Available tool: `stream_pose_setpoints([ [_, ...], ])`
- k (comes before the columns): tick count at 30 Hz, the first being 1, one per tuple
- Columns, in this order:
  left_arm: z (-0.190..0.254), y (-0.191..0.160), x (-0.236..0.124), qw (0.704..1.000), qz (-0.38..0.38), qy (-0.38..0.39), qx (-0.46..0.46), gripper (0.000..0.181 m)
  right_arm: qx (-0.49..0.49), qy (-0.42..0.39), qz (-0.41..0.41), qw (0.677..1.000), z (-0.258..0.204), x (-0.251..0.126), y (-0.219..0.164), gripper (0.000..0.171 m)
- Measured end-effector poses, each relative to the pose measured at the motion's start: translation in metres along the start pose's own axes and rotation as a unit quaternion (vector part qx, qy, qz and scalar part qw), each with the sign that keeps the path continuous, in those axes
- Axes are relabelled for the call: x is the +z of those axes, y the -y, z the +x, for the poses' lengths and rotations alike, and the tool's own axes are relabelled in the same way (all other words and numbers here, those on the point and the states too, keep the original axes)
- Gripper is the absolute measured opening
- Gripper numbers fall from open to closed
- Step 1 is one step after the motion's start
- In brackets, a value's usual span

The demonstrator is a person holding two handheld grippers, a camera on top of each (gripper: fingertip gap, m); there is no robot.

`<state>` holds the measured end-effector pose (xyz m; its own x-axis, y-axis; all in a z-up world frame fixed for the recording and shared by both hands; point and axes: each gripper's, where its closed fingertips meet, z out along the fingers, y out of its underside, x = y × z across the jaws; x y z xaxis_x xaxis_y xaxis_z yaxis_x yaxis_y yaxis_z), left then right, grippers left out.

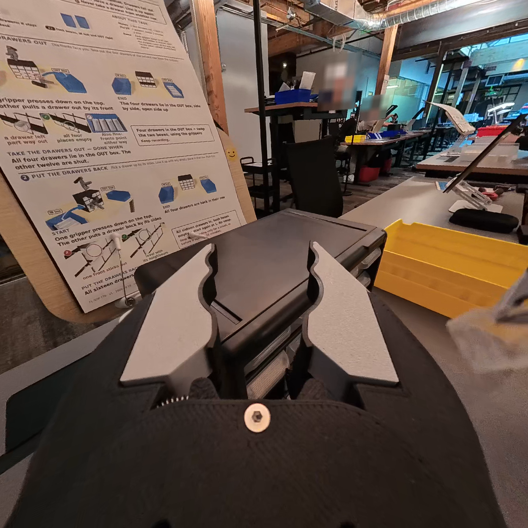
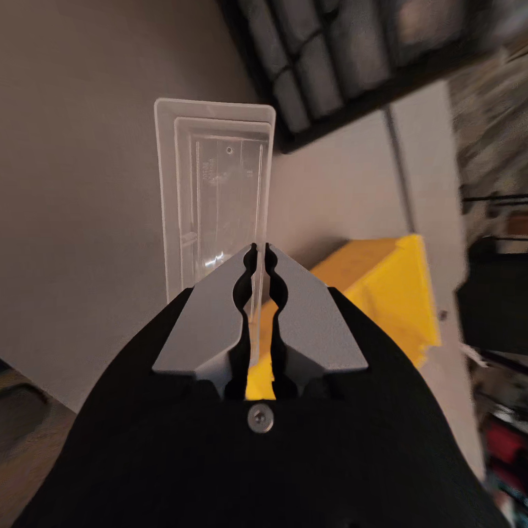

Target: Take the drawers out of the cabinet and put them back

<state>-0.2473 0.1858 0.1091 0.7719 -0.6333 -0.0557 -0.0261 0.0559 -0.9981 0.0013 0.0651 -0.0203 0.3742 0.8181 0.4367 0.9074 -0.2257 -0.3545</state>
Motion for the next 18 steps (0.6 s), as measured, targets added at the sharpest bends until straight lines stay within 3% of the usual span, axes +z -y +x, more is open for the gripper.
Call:
stream_pose_setpoints([
  [1, 0.001, 0.0, 0.0, 1.0, -0.002, -0.001, 0.001, 0.062, -0.014, -0.016, 0.002, 1.0, 0.023, -0.018, -0.008, 0.004],
  [5, 0.0, -0.007, 0.006, 1.0, -0.012, 0.007, 0.005, 0.064, -0.096, -0.084, -0.008, 0.992, 0.126, -0.064, -0.054, 0.004],
  [8, -0.006, -0.014, 0.008, 0.999, -0.03, 0.023, 0.02, 0.063, -0.091, -0.071, -0.044, 0.992, 0.177, -0.063, -0.103, 0.004],
  [13, -0.012, -0.024, 0.01, 0.998, -0.05, 0.023, 0.014, 0.064, -0.112, -0.02, -0.053, 0.992, 0.196, -0.014, -0.146, 0.003],
  [18, -0.014, -0.029, 0.01, 0.998, -0.059, 0.02, -0.002, 0.063, -0.155, 0.022, -0.045, 0.987, 0.189, 0.044, -0.155, 0.003],
])
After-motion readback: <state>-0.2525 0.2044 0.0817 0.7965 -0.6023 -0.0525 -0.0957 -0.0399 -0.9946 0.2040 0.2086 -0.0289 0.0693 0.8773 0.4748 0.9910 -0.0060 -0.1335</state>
